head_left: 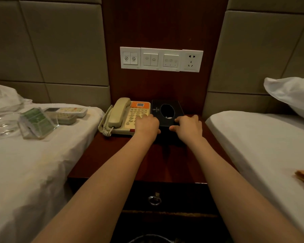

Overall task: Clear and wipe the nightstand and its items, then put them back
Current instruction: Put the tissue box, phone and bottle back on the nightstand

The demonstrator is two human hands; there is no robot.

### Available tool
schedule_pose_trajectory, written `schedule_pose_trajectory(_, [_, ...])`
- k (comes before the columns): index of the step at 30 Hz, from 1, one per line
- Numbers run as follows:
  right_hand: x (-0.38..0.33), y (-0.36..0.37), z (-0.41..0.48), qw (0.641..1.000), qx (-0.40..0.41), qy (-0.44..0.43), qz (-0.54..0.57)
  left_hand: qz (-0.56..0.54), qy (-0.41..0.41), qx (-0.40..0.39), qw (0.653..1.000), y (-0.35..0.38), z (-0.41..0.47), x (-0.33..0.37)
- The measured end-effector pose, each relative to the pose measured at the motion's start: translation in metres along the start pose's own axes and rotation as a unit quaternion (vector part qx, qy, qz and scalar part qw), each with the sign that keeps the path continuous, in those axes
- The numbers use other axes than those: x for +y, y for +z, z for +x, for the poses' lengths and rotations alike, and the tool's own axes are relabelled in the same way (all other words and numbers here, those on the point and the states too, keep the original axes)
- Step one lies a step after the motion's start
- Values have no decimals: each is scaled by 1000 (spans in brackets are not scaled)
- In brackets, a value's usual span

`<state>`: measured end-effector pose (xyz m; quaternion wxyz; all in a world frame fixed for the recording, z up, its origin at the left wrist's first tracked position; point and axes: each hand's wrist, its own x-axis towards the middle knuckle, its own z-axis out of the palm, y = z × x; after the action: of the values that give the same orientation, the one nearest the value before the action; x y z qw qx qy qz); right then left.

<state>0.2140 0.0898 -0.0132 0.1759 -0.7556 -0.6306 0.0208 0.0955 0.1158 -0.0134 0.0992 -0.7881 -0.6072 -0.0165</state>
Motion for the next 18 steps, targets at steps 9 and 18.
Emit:
schedule_pose_trajectory(9, [-5,8,18,999,-3,28,38,-4,3,24,1000,6,21,-2])
schedule_pose_trajectory(18, [-5,9,19,997,10,42,60,0,1,27,1000,7,26,-1])
